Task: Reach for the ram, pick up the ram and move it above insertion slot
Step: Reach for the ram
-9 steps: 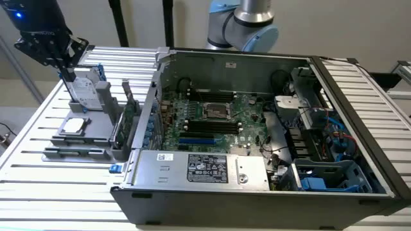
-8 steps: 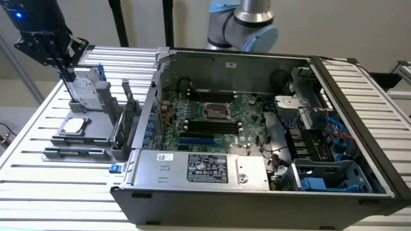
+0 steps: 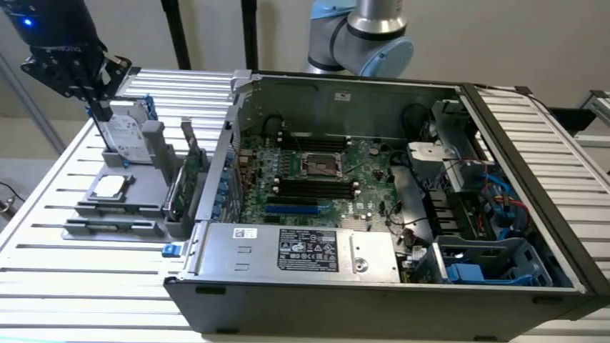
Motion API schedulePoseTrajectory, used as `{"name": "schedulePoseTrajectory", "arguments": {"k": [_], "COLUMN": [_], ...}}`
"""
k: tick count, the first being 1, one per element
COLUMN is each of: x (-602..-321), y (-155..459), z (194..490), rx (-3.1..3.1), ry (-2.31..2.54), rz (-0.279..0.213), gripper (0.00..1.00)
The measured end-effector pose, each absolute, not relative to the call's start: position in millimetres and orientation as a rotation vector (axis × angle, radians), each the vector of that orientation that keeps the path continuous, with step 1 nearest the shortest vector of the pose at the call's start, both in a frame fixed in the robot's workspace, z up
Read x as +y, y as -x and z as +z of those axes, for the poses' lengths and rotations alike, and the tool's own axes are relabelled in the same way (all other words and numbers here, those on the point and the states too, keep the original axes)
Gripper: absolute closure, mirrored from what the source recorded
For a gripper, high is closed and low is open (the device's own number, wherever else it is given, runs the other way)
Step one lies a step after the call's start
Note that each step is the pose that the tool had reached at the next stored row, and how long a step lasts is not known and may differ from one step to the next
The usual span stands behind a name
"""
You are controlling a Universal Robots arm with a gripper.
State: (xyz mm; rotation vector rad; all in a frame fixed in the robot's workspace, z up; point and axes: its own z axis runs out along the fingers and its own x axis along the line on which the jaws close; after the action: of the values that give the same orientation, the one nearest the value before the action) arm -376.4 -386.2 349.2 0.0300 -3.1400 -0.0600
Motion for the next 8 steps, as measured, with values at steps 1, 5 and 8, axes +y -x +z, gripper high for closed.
{"name": "schedulePoseTrajectory", "arguments": {"k": [1, 5, 8], "x": [-386.2, -386.8, -392.1], "y": [376.4, 376.3, 375.4], "z": [349.2, 349.5, 349.3], "rx": [-3.140, -3.140, -3.140], "ry": [-0.030, -0.030, -0.030], "rz": [-0.060, -0.060, -0.060], "gripper": [0.89, 0.89, 0.89]}}
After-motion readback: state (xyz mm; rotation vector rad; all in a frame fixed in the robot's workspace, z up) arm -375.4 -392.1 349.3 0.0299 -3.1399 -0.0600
